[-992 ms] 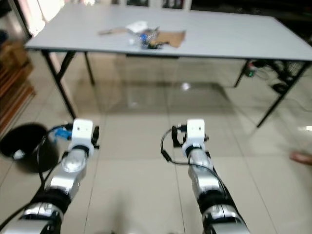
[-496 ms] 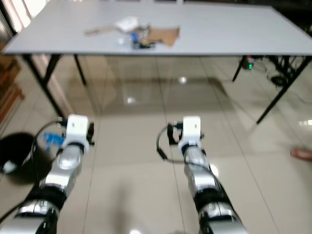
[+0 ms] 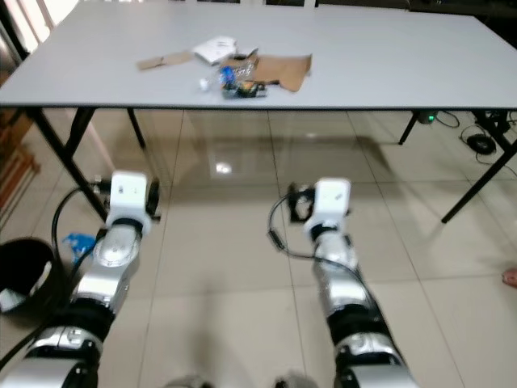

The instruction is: Picking trash to rubbish bin

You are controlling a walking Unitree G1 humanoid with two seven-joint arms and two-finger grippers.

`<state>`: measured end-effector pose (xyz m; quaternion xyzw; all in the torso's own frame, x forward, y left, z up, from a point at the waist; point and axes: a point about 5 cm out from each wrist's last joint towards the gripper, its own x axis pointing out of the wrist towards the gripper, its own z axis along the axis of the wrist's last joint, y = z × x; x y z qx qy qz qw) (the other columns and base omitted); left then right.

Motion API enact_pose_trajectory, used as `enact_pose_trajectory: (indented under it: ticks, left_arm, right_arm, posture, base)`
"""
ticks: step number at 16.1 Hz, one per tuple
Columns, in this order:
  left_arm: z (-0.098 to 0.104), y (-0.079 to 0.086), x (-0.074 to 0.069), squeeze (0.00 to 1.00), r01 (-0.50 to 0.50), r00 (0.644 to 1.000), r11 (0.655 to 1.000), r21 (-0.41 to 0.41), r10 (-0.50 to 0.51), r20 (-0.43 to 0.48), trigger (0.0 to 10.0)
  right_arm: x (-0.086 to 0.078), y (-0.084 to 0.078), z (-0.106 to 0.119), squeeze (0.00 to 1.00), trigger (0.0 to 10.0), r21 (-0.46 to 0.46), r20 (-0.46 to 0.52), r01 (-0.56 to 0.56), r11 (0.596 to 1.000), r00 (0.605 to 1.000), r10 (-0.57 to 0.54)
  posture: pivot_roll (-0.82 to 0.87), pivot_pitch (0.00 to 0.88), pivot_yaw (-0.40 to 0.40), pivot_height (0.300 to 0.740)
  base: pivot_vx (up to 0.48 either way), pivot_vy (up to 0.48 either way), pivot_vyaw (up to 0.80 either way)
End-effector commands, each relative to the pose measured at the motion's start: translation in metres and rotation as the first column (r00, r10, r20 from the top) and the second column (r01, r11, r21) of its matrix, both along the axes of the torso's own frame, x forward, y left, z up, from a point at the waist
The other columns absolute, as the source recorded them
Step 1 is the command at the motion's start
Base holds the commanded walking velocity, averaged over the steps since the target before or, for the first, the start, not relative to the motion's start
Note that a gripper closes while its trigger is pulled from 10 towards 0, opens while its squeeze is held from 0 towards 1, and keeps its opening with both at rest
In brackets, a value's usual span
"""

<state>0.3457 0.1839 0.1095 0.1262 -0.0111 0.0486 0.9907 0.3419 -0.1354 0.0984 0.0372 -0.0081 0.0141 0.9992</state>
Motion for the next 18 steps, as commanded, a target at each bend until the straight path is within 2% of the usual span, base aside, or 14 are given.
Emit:
enact_pose_trajectory:
  ticks: [1, 4, 6, 18]
  left_arm:
    - [0.024, -0.017, 0.005, 0.00, 0.060, 0.992, 0.998, -0.017, -0.058, 0.108, 10.0]
    - [0.046, -0.023, 0.008, 0.00, 0.080, 0.979, 0.997, 0.003, -0.079, 0.190, 10.0]
    - [0.056, -0.030, 0.007, 0.00, 0.108, 0.967, 0.992, 0.062, -0.120, 0.226, 10.0]
    - [0.054, -0.040, 0.005, 0.00, 0.133, 0.969, 0.990, 0.053, -0.141, 0.201, 10.0]
  right_arm:
    - [0.006, -0.013, 0.025, 0.00, 10.0, 0.021, 0.110, 0.045, 0.999, 0.993, -0.047]
    - [0.011, -0.014, 0.049, 0.00, 10.0, 0.036, 0.192, 0.055, 0.998, 0.980, -0.061]
    - [0.011, -0.011, 0.057, 0.00, 10.0, 0.043, 0.218, 0.043, 0.998, 0.975, -0.051]
    - [0.008, -0.004, 0.054, 0.00, 10.0, 0.051, 0.187, 0.013, 0.999, 0.982, -0.022]
  posture:
    - [-0.01, 0.098, -0.052, 0.740]
    - [-0.01, 0.100, -0.053, 0.740]
    - [-0.01, 0.101, -0.053, 0.740]
    - [-0.01, 0.100, -0.051, 0.740]
  base:
    - [0.480, 0.000, 0.00]
    - [0.480, 0.000, 0.00]
    - [0.480, 0.000, 0.00]
    - [0.480, 0.000, 0.00]
